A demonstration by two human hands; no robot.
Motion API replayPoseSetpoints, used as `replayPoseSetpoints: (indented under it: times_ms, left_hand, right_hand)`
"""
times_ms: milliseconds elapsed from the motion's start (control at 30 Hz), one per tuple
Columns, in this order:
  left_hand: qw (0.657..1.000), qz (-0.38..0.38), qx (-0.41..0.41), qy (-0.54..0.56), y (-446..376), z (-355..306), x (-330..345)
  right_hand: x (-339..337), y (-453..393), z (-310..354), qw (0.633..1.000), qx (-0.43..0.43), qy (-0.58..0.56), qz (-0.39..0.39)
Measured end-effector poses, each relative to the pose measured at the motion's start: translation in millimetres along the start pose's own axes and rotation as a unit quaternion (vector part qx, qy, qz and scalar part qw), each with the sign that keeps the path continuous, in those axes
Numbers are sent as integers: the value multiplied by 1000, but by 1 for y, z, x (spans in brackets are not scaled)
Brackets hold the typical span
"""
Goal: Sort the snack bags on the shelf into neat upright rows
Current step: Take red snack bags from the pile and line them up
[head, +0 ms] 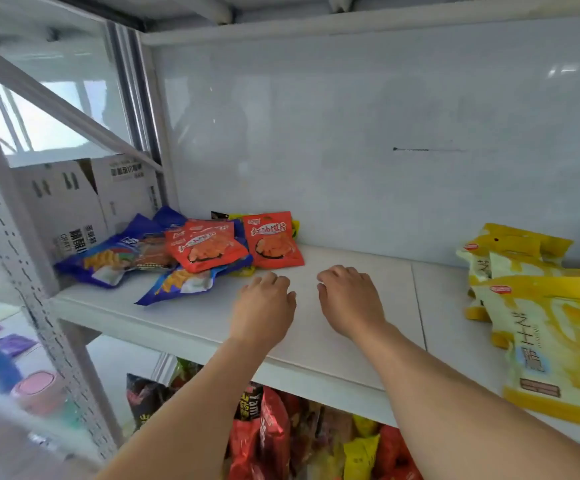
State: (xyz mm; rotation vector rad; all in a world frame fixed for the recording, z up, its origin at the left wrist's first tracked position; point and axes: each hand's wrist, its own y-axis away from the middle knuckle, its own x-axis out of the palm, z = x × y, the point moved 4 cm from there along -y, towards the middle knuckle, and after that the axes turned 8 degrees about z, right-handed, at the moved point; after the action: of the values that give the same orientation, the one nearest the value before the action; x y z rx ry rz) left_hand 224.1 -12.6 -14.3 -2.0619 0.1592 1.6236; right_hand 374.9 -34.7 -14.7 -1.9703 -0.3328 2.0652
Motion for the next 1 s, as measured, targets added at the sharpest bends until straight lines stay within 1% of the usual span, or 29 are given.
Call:
replayPoseSetpoints:
  times_ms: [167,233,333,400,533,600,667,733,800,833,900,1000]
  left_hand:
    - [996,-52,-30,60,-26,33,-17]
    - [989,-84,-57,108,-43,46,-26]
    - [962,-112,-128,214,-74,77,-36]
    - [943,-111,-184,256,-95,103,-38]
    - [932,-33,-299,203,-124,148,-37]
    - [923,17,-341,180,-131,164,-30]
    - [913,76,-366,162,-134,178,-17]
    - [902,124,-375,175,-134,191,-1]
    - [896,147,-372,192,-134,201,8]
    - [897,153,-368,191,-136,205,10]
    - [904,163,-355,174,-136,211,12]
    - [921,150,-324,155,-136,214,8]
  right_hand:
    - [10,-38,30,999,9,-31,2]
    - [13,-59,39,999,14,-43,-7]
    - [21,-93,45,996,35,-83,-21]
    - [28,-115,45,992,51,-113,-26]
    - [39,-156,49,982,90,-163,-39]
    - [45,-173,46,970,140,-198,-34]
    - [58,-184,39,953,213,-216,5]
    - [74,-189,31,929,277,-239,55]
    - [85,-191,28,913,305,-252,96]
    - [90,-191,29,911,309,-250,106]
    - [95,-192,31,911,319,-241,97]
    - [95,-191,38,900,343,-264,46]
